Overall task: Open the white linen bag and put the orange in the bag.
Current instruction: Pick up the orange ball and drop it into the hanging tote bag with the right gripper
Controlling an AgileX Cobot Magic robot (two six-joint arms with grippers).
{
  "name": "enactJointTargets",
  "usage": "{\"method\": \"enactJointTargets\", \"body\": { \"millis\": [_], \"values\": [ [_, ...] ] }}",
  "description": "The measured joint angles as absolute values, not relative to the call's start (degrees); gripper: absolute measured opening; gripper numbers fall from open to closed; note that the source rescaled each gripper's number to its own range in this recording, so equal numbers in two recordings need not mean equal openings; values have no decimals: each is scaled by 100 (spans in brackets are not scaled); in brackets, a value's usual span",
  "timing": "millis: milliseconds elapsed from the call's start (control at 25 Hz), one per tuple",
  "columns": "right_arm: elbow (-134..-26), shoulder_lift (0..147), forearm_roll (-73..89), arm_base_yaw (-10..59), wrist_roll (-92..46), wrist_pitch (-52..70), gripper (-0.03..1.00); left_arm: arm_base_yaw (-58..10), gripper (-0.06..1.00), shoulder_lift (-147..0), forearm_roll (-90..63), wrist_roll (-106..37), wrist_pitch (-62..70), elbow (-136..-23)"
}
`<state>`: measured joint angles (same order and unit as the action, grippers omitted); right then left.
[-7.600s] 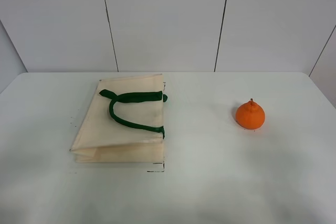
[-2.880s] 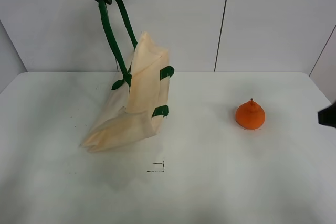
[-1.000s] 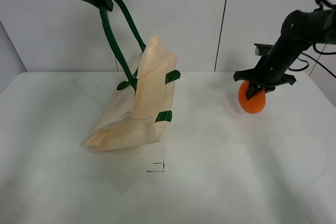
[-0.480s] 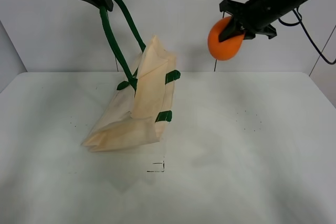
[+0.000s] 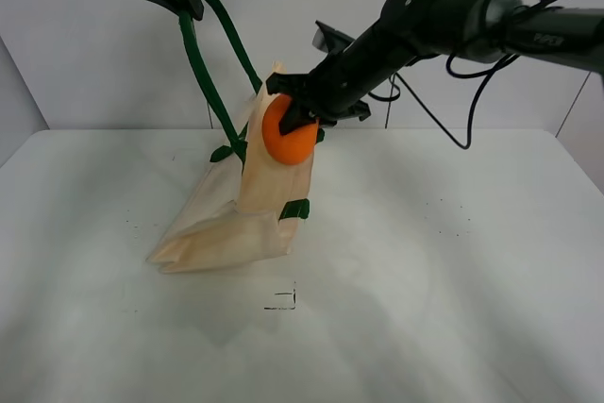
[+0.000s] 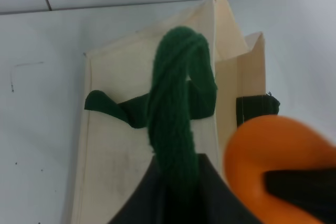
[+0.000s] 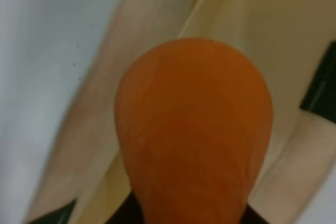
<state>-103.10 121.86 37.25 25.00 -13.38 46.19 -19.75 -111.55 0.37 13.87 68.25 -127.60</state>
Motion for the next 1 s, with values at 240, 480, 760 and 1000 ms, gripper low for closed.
{"method": "enactJointTargets", "body": {
  "millis": [240,480,760,1000],
  "values": [
    [-10310,12649,3882,2561,-1330,4349,1,-1975,0,-11155,37,1387,6825,-12760],
    [-10310,12714,4553,2562,-1737,4164,1,-1975,0,-11155,32,1381,6825,-12760],
    [-10310,12753,4601,2562,-1812,4074,11,-1975,0,-11155,32,1381,6825,-12760],
    [-10356,12753,4492,2562,-1897,4044,92,-1975,0,-11155,32,1381,6825,-12760]
  ]
}}
